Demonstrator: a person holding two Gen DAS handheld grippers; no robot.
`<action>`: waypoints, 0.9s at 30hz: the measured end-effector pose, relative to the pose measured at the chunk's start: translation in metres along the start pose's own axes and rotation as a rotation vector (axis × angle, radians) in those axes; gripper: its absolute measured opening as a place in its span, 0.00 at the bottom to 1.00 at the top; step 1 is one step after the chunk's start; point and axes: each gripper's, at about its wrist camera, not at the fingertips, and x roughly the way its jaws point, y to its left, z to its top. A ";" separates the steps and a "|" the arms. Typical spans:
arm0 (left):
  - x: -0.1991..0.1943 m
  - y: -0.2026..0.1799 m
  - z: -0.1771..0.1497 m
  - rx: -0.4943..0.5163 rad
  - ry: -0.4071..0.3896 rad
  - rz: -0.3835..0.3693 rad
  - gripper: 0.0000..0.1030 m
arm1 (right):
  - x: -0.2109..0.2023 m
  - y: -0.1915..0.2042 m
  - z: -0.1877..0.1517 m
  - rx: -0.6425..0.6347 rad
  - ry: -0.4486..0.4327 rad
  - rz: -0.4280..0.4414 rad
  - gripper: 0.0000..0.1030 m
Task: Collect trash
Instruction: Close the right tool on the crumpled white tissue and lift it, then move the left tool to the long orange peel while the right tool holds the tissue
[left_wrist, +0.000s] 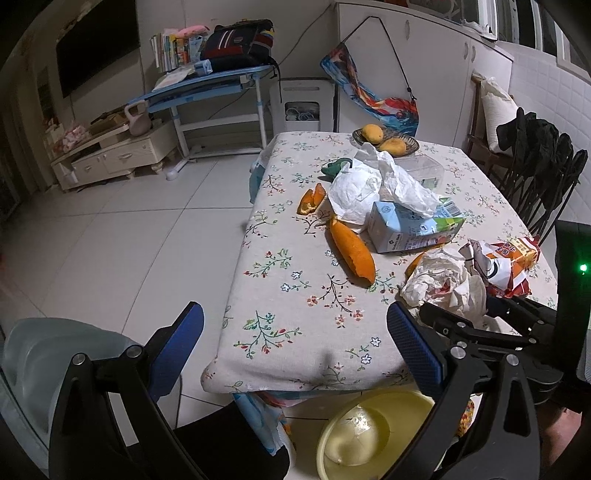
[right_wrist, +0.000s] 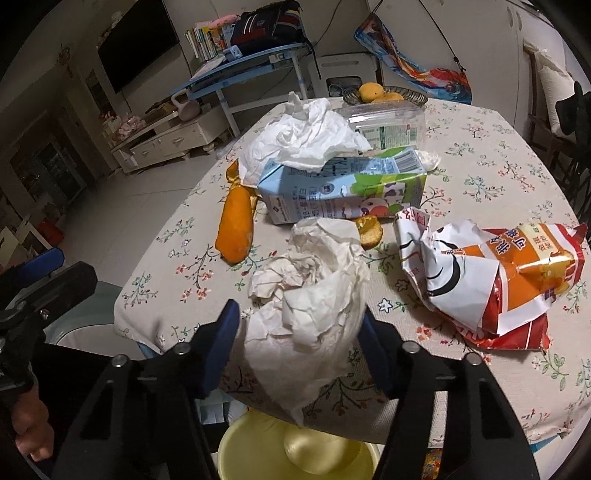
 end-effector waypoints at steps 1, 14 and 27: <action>0.000 0.000 0.000 0.000 0.000 0.001 0.93 | 0.000 0.000 -0.001 0.001 0.001 0.003 0.52; 0.002 -0.001 0.000 -0.001 0.007 -0.001 0.93 | -0.008 -0.003 -0.001 0.001 -0.021 0.064 0.21; 0.037 -0.008 0.021 -0.018 0.065 -0.012 0.93 | -0.039 -0.023 -0.009 0.034 -0.088 0.064 0.19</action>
